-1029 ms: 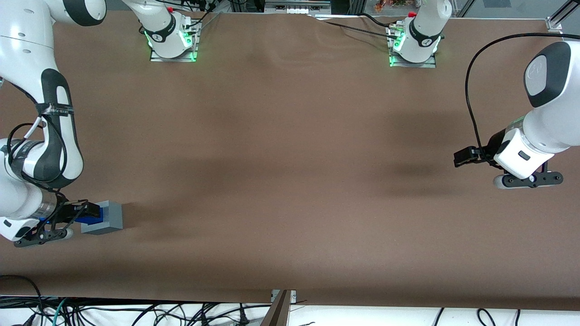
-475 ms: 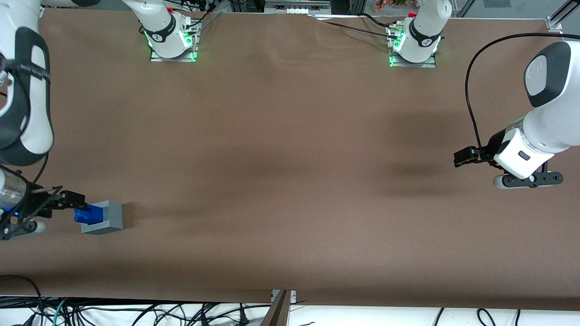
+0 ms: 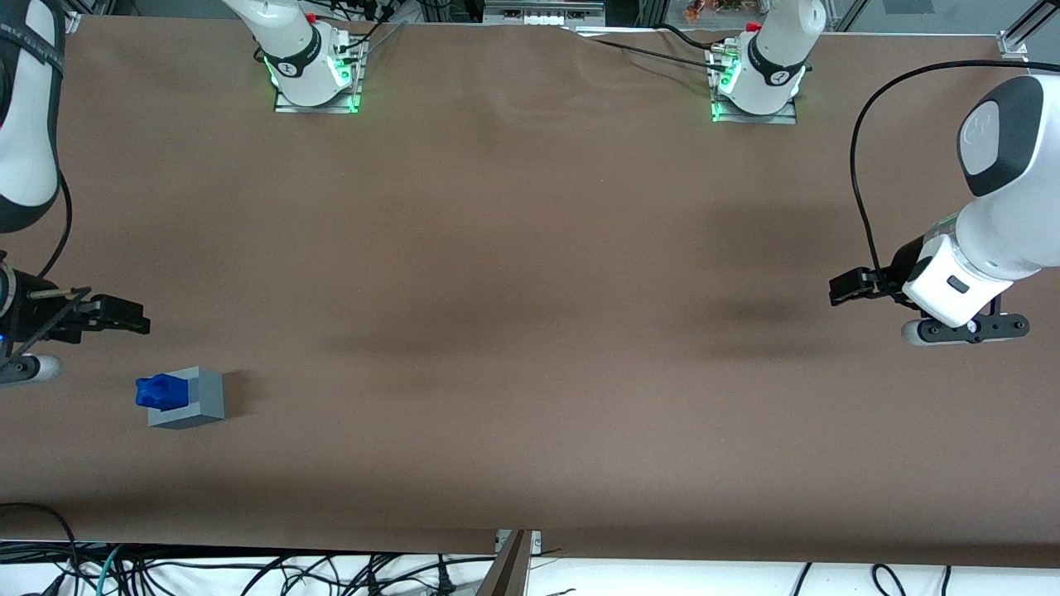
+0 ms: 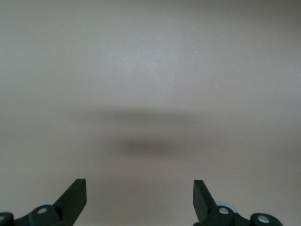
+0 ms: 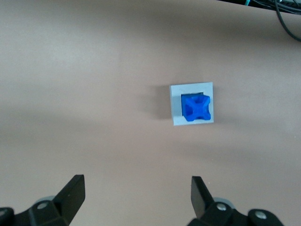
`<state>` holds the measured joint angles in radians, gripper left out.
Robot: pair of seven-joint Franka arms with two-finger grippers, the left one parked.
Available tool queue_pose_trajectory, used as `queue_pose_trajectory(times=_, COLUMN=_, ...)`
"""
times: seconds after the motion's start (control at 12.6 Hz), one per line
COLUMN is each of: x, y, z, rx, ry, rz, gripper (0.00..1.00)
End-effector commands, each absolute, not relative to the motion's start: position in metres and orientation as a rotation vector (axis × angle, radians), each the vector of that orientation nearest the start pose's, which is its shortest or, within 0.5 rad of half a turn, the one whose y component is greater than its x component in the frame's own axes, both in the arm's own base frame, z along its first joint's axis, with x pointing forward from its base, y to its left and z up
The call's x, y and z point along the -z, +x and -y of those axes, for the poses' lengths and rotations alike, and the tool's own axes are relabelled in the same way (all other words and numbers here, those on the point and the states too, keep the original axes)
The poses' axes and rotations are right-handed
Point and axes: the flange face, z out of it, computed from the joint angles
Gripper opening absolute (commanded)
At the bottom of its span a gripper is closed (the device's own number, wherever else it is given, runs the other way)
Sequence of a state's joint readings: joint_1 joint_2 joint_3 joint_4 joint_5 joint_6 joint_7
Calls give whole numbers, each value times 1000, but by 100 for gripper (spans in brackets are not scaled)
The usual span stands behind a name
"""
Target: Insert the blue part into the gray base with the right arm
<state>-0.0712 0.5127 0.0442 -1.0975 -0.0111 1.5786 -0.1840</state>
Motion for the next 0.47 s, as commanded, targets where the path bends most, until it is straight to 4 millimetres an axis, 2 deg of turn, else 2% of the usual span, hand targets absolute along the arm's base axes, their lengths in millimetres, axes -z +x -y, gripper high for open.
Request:
queue_pose_trajectory(times=0.0, x=-560, y=661, z=28, rx=-42, ry=-3167, rz=238, gripper=100)
queue_pose_trajectory(times=0.24, x=-605, y=636, z=28, rx=58, ry=-3182, rz=239, gripper=100)
queue_pose_trajectory(times=0.4, x=-591, y=628, z=26, rx=37, ry=-3180, rz=234, gripper=100)
